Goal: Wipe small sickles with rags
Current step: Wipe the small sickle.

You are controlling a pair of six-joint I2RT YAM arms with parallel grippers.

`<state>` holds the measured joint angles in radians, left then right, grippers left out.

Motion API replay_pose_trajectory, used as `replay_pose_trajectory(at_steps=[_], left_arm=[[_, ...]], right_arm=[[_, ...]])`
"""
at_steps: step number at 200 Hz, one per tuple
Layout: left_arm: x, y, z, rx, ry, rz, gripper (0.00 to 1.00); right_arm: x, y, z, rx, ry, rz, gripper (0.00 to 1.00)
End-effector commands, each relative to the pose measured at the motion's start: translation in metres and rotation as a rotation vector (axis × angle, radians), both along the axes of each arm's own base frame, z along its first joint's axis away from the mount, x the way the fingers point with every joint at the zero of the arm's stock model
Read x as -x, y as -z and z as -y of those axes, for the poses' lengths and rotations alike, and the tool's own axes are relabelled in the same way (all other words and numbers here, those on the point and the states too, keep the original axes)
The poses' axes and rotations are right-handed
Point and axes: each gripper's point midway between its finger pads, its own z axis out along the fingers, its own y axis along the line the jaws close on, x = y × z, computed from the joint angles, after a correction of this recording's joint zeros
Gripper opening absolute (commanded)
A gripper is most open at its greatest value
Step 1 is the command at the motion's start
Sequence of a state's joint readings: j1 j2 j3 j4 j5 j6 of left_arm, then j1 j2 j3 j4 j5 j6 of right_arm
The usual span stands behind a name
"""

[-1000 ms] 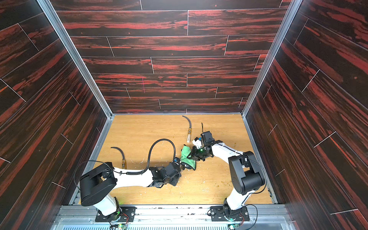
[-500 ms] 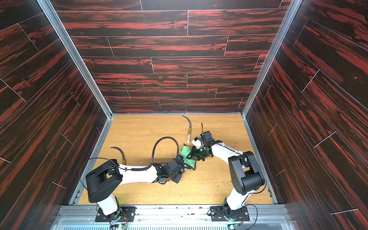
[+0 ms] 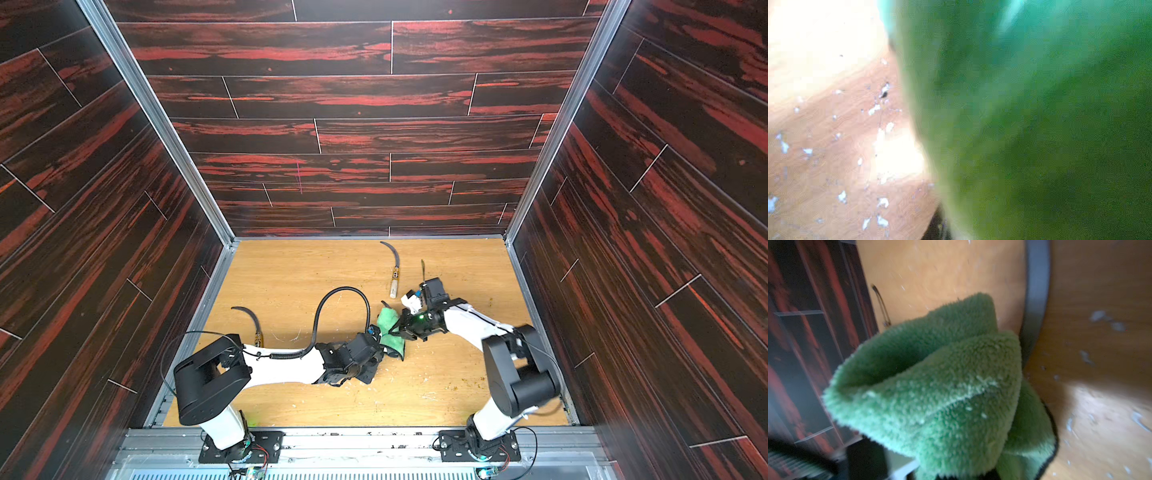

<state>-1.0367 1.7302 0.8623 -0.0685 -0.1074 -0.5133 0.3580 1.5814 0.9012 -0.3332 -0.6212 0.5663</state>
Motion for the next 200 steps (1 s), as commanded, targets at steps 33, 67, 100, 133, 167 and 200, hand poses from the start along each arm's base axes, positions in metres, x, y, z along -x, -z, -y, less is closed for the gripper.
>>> replay_pose_trajectory(at_steps=[33, 67, 100, 133, 167, 200], left_arm=[[0.020, 0.007, -0.019, 0.004, 0.000, -0.050, 0.00], [0.020, 0.001, -0.018, 0.033, -0.010, -0.038, 0.00], [0.019, -0.001, -0.012, 0.052, -0.006, -0.037, 0.00], [0.024, 0.004, -0.010, 0.059, 0.001, -0.045, 0.00], [0.030, 0.007, -0.008, 0.059, 0.024, -0.050, 0.00], [0.041, 0.011, -0.007, 0.081, 0.055, -0.069, 0.00]], right_arm=[[-0.029, -0.066, 0.010, -0.068, 0.079, 0.144, 0.00], [-0.024, -0.038, 0.024, 0.136, 0.062, 0.132, 0.00], [-0.013, -0.007, 0.025, 0.286, 0.029, 0.115, 0.00], [-0.006, 0.012, 0.007, 0.367, -0.033, 0.099, 0.00], [0.002, 0.043, -0.009, 0.393, -0.084, 0.033, 0.00], [0.002, 0.072, -0.012, 0.418, -0.097, -0.024, 0.00]])
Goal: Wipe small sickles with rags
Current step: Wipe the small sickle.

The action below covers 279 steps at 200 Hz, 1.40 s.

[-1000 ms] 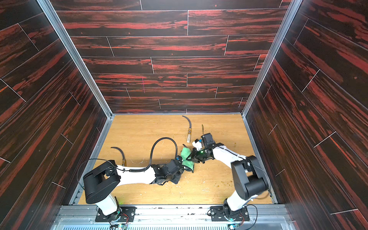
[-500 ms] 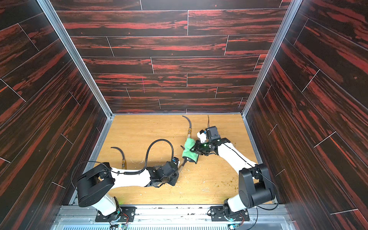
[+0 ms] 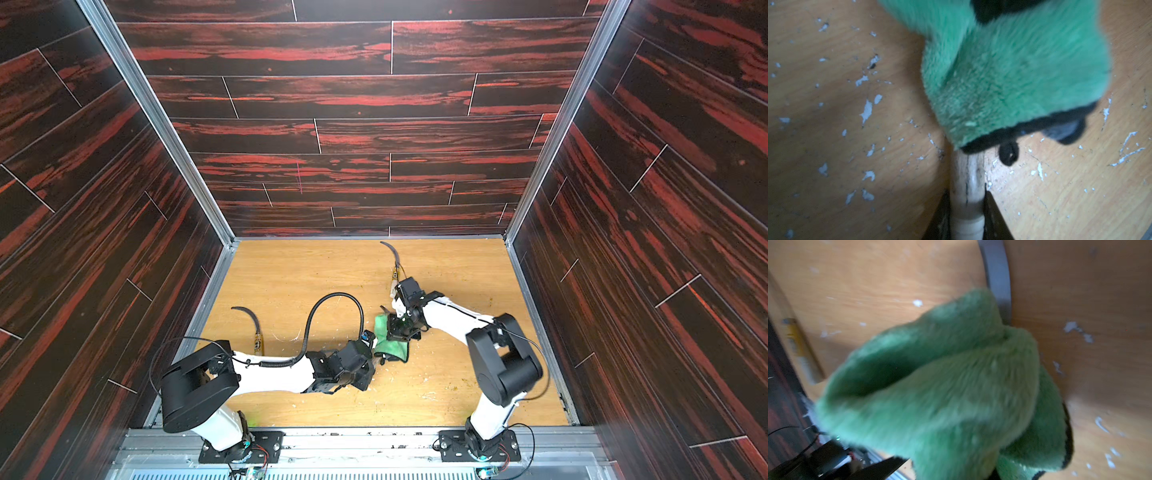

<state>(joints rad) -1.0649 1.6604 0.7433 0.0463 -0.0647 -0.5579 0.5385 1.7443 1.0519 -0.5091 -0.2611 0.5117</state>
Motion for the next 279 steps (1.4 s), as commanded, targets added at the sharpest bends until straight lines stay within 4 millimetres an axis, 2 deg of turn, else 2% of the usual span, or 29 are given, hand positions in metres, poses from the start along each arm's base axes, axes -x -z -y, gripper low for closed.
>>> replay_pose_trajectory(at_steps=[1, 39, 65, 152, 198, 279], left_arm=[[0.020, 0.012, -0.005, -0.008, 0.044, -0.050, 0.00], [0.037, 0.017, -0.006, -0.027, 0.107, -0.070, 0.00], [0.047, 0.020, -0.010, -0.037, 0.131, -0.089, 0.00], [0.071, 0.019, -0.015, -0.041, 0.164, -0.123, 0.00], [0.082, 0.022, -0.021, -0.044, 0.166, -0.141, 0.00], [0.087, 0.023, -0.025, -0.049, 0.162, -0.145, 0.00]], right_arm=[[-0.003, 0.021, -0.001, 0.036, -0.002, -0.037, 0.00], [-0.012, 0.040, -0.005, 0.068, -0.014, -0.067, 0.00], [-0.023, 0.045, -0.006, 0.091, -0.018, -0.064, 0.00], [-0.082, 0.046, -0.009, 0.093, -0.016, -0.040, 0.00], [-0.105, 0.045, -0.007, 0.087, -0.004, -0.031, 0.00], [-0.142, 0.037, -0.010, 0.084, 0.007, 0.003, 0.00]])
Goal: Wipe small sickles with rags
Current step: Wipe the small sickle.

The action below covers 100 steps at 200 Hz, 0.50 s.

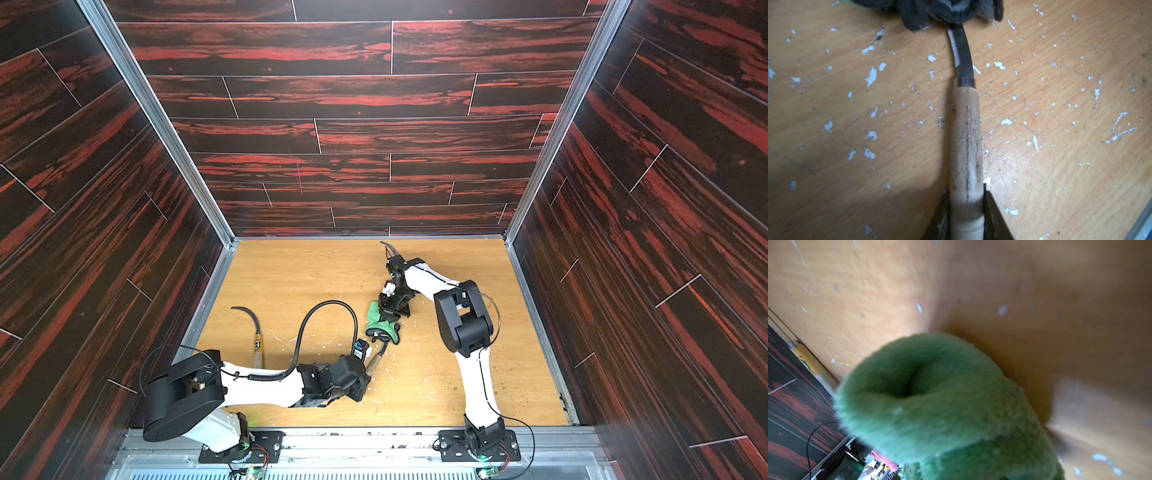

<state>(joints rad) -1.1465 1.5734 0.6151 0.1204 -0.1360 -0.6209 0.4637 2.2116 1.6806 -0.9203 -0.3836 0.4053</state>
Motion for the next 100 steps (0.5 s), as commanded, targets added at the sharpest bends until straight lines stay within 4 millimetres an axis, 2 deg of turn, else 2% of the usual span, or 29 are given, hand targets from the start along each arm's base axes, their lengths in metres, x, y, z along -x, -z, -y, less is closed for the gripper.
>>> replay_pose_trajectory(at_steps=[1, 25, 43, 78, 100], left_arm=[[0.061, 0.021, -0.013, -0.076, 0.173, -0.179, 0.00], [0.061, 0.021, -0.013, -0.078, 0.172, -0.180, 0.00], [0.061, 0.022, -0.014, -0.085, 0.171, -0.180, 0.00], [0.059, 0.023, -0.017, -0.099, 0.161, -0.174, 0.00], [0.055, 0.020, -0.017, -0.114, 0.150, -0.158, 0.00]], right_arm=[[-0.072, 0.026, 0.017, 0.079, 0.039, 0.234, 0.00], [-0.084, 0.021, 0.019, 0.076, 0.049, 0.259, 0.00], [-0.097, 0.007, 0.021, 0.057, 0.067, 0.307, 0.00], [-0.122, -0.039, 0.015, -0.037, 0.074, 0.393, 0.00], [-0.119, -0.074, -0.001, -0.190, 0.047, 0.388, 0.00]])
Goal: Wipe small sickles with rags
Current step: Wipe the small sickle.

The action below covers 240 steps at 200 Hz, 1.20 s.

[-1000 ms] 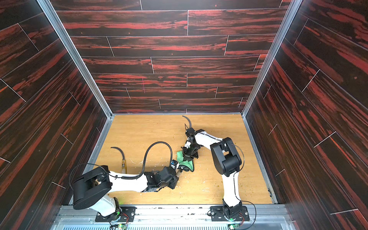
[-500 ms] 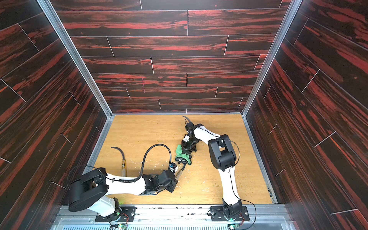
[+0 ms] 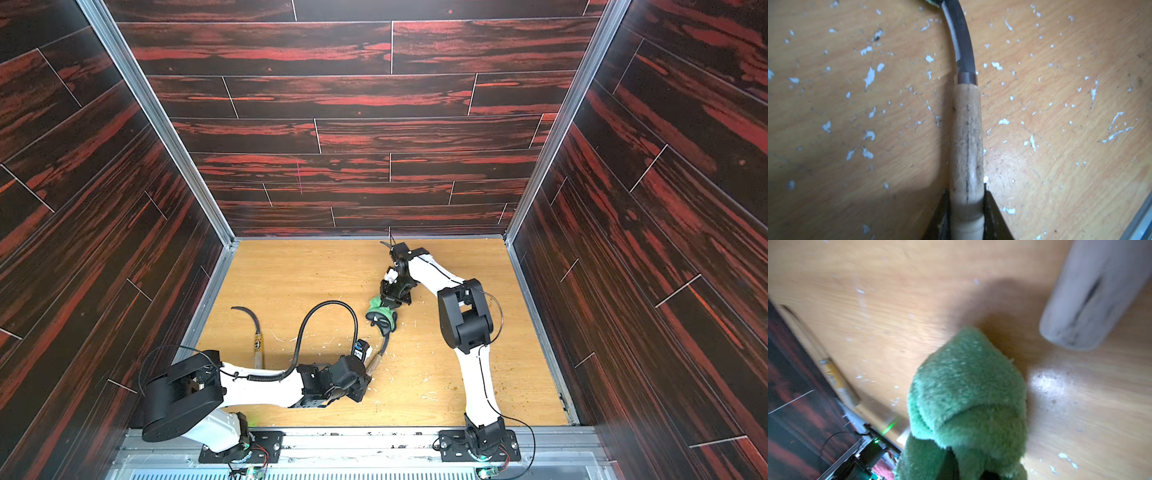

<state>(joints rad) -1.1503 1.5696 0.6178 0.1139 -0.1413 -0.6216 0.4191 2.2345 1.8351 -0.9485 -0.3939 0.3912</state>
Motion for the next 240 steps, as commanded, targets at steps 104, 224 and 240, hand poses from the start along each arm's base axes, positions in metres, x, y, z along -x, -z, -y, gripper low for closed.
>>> replay_pose_trajectory(at_steps=[104, 224, 240], left_arm=[[0.031, 0.005, -0.016, -0.118, 0.045, -0.072, 0.00], [0.016, -0.008, -0.001, -0.118, 0.027, -0.018, 0.00], [0.016, -0.005, 0.000, -0.118, 0.033, -0.024, 0.00]], right_arm=[[0.022, -0.048, 0.017, -0.143, -0.005, 0.240, 0.00], [0.121, 0.013, -0.039, -0.246, -0.120, 0.022, 0.00], [0.125, 0.004, -0.046, -0.284, -0.132, 0.012, 0.00]])
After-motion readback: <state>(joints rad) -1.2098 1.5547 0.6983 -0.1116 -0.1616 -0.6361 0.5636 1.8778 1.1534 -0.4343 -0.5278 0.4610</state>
